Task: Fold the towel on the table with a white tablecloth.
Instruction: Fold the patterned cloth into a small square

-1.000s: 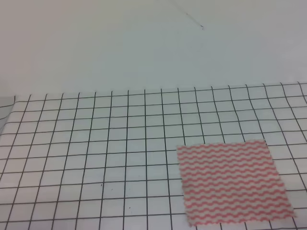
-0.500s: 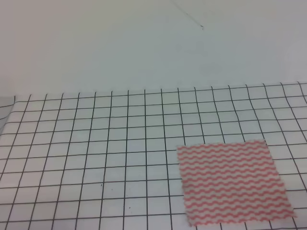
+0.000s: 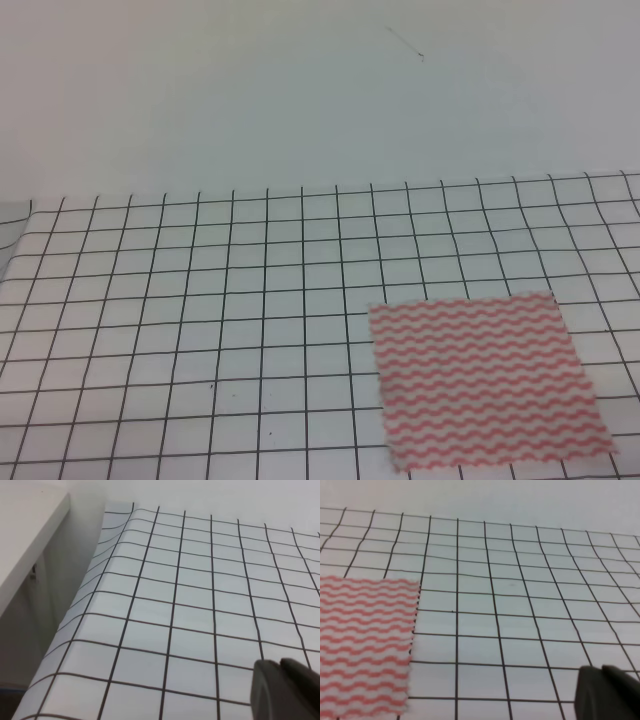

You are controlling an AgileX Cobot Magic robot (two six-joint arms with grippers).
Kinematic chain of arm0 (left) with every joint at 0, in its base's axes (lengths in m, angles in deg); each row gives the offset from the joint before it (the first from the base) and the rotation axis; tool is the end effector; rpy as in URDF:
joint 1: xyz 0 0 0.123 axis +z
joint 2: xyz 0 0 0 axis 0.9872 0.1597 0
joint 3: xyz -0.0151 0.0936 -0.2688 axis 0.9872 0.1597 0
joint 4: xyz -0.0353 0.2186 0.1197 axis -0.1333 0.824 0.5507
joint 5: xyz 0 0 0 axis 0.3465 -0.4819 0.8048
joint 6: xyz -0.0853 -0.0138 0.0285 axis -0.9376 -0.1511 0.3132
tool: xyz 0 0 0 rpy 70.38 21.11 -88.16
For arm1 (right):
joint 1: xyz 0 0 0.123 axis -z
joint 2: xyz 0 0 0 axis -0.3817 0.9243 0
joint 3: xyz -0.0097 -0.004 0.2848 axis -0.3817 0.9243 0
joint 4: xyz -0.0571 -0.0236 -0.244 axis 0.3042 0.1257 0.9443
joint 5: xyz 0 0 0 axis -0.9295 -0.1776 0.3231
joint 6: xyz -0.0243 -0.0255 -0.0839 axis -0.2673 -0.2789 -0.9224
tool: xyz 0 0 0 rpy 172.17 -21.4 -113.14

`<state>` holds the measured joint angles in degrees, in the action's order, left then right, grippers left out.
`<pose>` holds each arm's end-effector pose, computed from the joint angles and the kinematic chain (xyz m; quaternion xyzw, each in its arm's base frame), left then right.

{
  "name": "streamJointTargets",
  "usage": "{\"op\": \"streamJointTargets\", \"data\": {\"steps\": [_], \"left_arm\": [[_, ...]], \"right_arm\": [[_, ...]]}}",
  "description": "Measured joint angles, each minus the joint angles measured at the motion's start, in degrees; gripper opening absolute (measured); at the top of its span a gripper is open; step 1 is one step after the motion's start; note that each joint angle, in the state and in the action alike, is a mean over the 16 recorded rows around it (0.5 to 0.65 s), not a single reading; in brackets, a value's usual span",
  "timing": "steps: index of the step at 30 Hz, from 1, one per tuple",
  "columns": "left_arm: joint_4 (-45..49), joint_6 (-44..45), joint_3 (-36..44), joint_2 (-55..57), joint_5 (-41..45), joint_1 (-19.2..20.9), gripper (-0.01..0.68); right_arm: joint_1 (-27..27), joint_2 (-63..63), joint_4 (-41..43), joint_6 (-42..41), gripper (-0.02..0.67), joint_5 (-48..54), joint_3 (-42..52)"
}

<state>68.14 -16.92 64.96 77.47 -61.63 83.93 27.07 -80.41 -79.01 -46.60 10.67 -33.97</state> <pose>0.0538 -0.0002 0.1751 -0.1018 0.7822 -0.0685 0.6109 0.0530 -0.0043 0.1814 -0.0302 0.7908 -0.0726 0.6070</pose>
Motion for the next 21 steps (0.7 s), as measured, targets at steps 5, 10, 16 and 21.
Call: {"op": "streamJointTargets", "data": {"steps": [5, 10, 16, 21], "left_arm": [[0.00, 0.00, 0.00, 0.00, -0.08, 0.00, 0.000], [0.00, 0.00, 0.02, 0.00, -0.25, 0.00, 0.000], [0.00, 0.00, 0.06, 0.00, -0.57, 0.00, 0.000], [-0.23, 0.00, 0.09, 0.00, -0.76, 0.00, 0.000]], "right_arm": [[0.00, 0.00, 0.00, 0.00, -0.001, 0.00, 0.00], [0.00, 0.00, 0.00, 0.00, -0.001, 0.00, 0.00], [0.00, 0.00, 0.00, 0.00, -0.001, 0.00, 0.00], [0.00, 0.00, 0.00, 0.00, -0.001, 0.00, 0.00]]}}
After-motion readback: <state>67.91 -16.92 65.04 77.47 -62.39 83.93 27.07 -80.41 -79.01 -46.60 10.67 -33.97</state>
